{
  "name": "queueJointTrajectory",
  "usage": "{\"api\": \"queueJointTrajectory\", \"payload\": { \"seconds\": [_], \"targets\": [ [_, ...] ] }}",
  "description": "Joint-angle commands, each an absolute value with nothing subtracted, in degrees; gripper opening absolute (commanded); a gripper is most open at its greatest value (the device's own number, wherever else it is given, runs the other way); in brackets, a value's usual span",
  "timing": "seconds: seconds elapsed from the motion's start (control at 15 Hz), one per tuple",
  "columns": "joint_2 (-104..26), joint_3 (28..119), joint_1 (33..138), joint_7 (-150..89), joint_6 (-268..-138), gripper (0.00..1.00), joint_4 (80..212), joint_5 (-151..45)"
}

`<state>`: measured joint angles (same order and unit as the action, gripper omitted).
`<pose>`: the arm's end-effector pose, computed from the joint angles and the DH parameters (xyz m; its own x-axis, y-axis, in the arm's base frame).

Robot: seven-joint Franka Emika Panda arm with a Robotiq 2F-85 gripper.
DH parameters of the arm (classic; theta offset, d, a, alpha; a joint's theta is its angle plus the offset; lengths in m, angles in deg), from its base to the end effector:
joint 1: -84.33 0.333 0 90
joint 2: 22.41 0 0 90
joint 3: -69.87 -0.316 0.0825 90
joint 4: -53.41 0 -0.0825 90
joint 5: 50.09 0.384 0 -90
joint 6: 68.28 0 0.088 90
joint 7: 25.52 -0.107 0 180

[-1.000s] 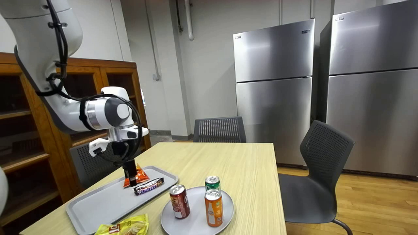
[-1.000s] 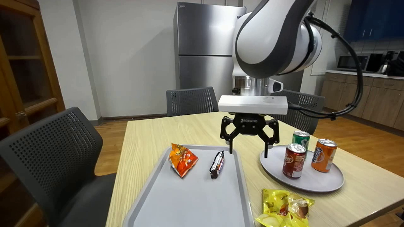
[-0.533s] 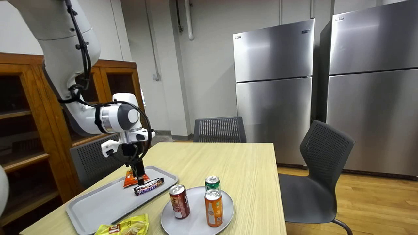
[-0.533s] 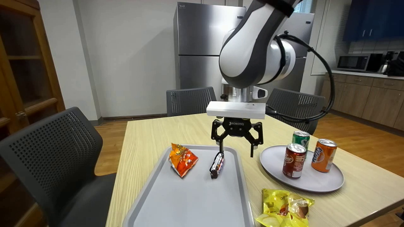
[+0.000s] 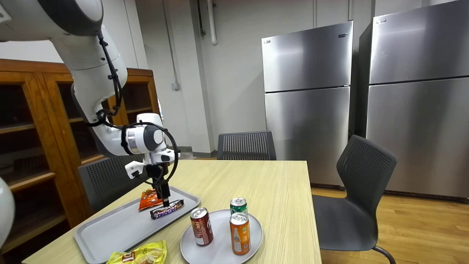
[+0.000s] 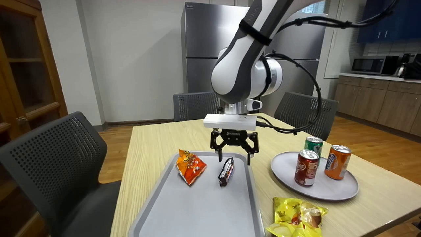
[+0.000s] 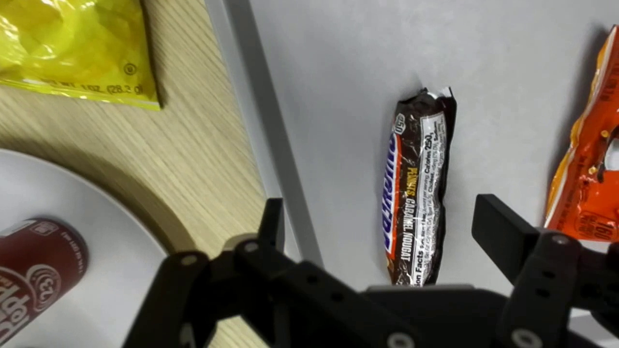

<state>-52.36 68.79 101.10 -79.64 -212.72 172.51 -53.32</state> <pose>0.5486 0.1774 0.1650 0.8310 -0.5554 -0.0313 -0.5521 -0.8303 0.0767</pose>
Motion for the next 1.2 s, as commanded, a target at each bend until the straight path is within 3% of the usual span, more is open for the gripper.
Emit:
{"api": "queueJointTrajectory", "payload": {
  "seconds": [0.0,1.13],
  "targets": [
    [-56.99,70.42,102.77,-81.27,-208.87,1.0,165.56,-53.51],
    [-66.1,71.6,103.4,-82.27,-208.52,1.0,155.24,-50.75]
  ]
}}
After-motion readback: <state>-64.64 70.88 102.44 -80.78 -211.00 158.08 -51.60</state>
